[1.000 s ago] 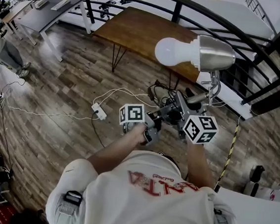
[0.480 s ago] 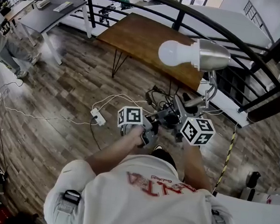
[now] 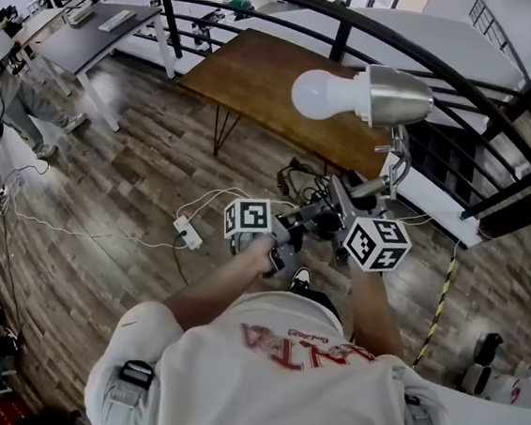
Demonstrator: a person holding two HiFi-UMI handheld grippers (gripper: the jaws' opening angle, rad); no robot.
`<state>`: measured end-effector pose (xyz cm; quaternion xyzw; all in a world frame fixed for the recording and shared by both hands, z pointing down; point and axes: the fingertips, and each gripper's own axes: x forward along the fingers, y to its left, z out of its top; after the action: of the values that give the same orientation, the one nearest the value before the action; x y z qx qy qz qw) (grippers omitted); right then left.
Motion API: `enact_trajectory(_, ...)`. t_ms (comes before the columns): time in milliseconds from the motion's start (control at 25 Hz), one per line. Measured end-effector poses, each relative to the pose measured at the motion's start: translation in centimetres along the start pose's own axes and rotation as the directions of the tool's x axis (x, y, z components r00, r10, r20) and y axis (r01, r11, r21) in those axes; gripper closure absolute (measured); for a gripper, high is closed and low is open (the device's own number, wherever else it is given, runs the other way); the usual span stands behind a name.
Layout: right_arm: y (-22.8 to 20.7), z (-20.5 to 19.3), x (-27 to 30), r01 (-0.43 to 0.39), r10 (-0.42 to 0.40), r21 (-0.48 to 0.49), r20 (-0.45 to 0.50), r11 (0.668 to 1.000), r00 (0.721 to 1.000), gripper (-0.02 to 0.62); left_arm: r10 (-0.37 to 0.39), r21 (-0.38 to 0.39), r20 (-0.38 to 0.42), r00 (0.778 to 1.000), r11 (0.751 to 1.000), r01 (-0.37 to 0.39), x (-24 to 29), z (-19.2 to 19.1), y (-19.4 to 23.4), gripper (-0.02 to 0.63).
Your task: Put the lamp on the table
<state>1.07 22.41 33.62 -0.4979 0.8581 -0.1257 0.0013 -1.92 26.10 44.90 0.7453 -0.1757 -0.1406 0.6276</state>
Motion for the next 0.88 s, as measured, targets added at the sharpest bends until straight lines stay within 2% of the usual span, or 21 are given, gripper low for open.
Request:
enact_trajectory(480,-11.4,3.5,7.0,-0.048,0.047,-0.013,-0.042,0.999,0.998,0.436,-0.006,-0.031,0.048,0.999,0.999,0.007,11.6,7.2,1.1,0.456)
enact_trajectory(880,-17.5,3.2,12.7,-0.132,0.134,0.023,-0.078,0.991,0.988,0.436,0.064,-0.058,0.14,0.988,0.997,-0.057,16.8,12.2,3.9,0.456)
